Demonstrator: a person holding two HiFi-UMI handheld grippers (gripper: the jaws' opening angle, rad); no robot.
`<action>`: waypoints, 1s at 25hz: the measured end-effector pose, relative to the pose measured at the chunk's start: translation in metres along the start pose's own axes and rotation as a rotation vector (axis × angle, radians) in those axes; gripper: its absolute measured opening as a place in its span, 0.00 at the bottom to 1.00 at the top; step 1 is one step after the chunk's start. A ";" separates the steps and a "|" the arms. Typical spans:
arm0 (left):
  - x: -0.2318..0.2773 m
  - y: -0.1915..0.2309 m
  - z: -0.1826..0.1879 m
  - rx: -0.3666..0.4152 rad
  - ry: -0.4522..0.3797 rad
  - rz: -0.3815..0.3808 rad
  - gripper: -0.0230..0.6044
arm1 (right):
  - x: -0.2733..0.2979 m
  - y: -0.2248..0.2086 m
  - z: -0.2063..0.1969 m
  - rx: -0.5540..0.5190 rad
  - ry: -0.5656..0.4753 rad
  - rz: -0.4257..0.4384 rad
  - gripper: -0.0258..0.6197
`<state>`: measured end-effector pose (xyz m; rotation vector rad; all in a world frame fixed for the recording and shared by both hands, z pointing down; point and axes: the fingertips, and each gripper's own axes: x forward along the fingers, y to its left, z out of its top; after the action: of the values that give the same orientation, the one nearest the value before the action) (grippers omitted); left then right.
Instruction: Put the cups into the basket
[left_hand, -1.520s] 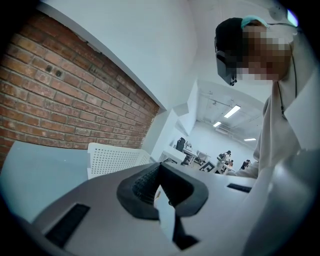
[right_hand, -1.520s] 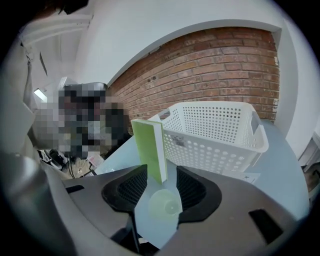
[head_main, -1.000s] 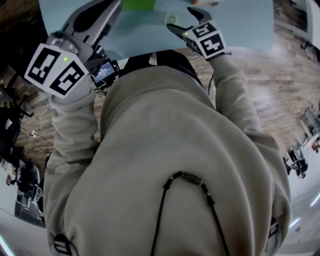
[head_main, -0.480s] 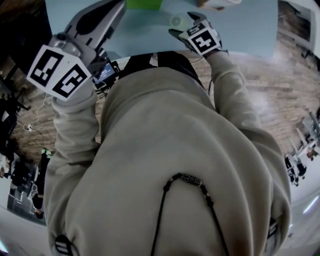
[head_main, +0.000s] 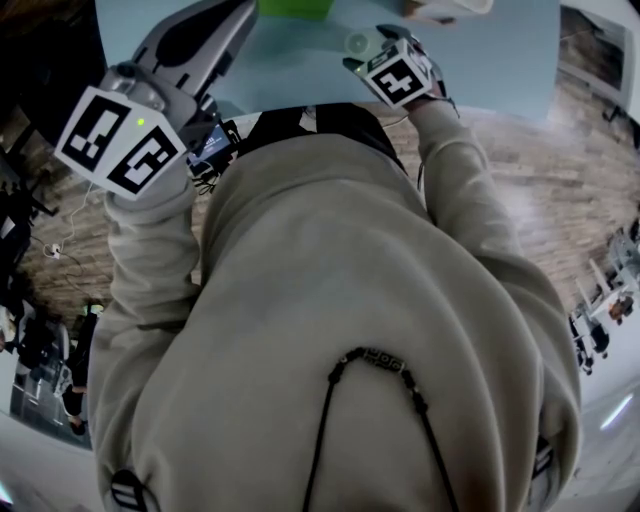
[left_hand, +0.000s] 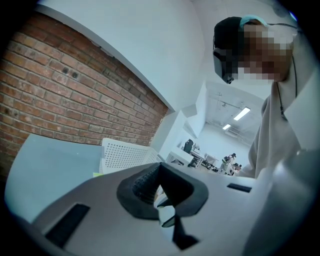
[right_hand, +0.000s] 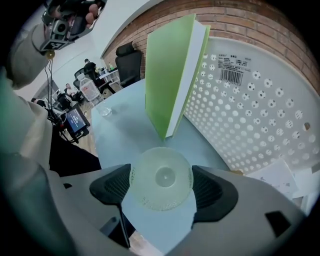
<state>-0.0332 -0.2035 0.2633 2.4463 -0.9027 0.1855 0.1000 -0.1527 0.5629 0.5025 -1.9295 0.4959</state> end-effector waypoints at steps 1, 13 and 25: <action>0.000 -0.001 0.000 -0.001 0.000 -0.001 0.03 | 0.000 0.001 0.000 -0.005 0.007 0.003 0.65; 0.003 -0.002 0.003 0.005 -0.005 -0.018 0.03 | -0.007 0.004 0.003 -0.001 0.007 0.008 0.64; 0.014 0.004 0.006 0.048 -0.026 -0.069 0.03 | -0.048 -0.013 0.032 -0.042 -0.045 -0.041 0.64</action>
<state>-0.0247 -0.2168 0.2644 2.5258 -0.8321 0.1520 0.1016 -0.1752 0.5082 0.5286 -1.9651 0.4203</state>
